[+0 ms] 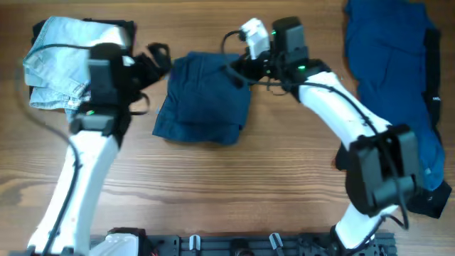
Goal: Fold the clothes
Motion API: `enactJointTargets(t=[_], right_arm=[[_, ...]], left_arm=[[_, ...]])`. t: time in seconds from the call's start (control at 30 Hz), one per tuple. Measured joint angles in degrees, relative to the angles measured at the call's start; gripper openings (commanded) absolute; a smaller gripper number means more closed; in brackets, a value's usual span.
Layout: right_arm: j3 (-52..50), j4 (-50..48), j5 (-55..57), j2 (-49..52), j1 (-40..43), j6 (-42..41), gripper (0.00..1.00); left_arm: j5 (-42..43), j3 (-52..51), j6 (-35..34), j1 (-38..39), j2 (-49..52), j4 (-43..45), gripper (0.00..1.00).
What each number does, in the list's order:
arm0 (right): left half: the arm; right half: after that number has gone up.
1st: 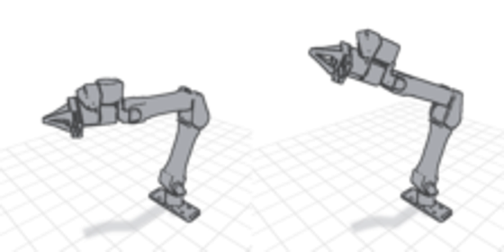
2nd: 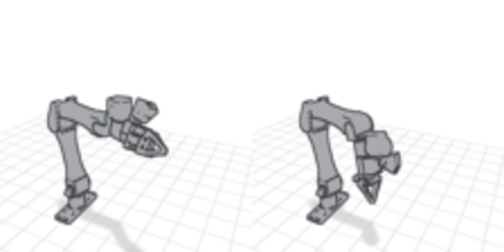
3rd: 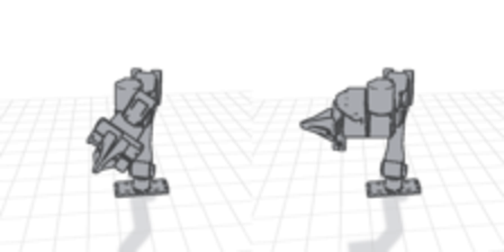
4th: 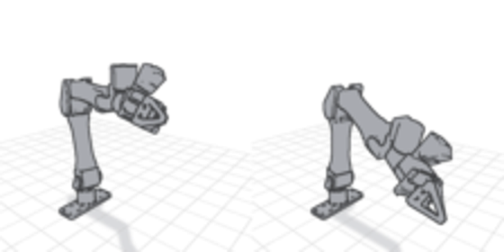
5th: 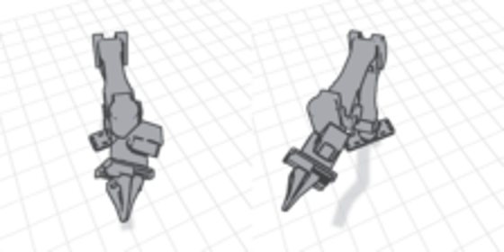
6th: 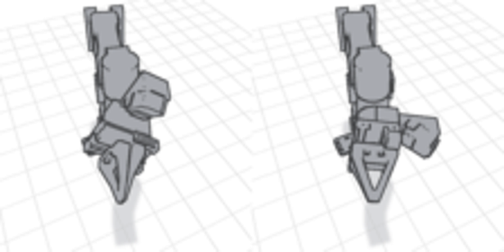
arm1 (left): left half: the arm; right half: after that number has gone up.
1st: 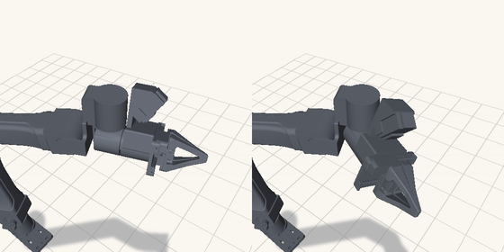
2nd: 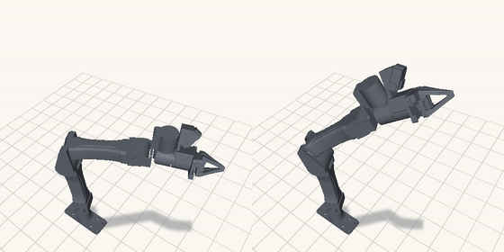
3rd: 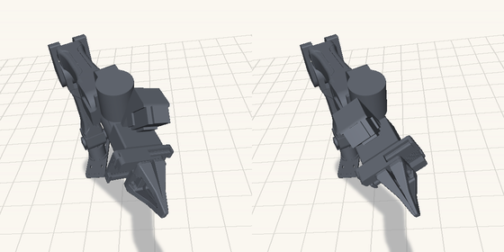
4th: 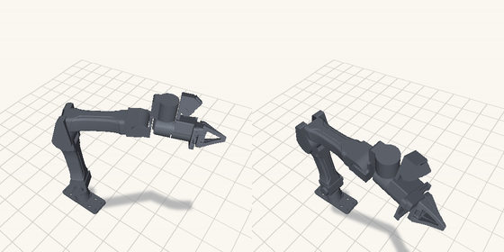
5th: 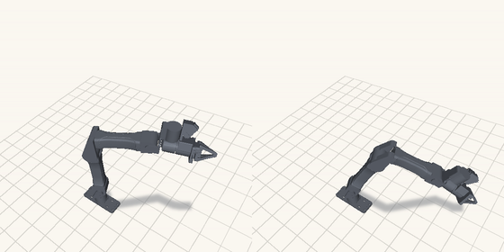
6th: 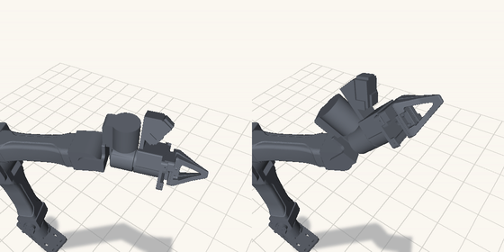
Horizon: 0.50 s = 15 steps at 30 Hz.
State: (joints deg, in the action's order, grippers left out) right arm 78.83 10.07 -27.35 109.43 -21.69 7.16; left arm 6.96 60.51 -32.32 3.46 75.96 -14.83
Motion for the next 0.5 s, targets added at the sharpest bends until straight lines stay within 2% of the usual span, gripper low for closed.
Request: enactJointTargets(t=[0.23,0.37,0.5], right_arm=[[0.02,-1.44,-2.95,6.69,-5.57,0.02,0.97],[0.02,-2.27,-3.61,7.5,-5.73,0.0,1.0],[0.02,-5.81,-3.34,8.83,-5.6,-3.8,1.0]], left_arm=[[1.03,0.22,-1.55,-4.28,-1.44,-5.42,1.0],[1.75,0.22,-1.75,-4.28,-1.01,-6.73,1.0],[2.03,0.22,-1.92,-4.26,-0.15,-7.58,1.0]])
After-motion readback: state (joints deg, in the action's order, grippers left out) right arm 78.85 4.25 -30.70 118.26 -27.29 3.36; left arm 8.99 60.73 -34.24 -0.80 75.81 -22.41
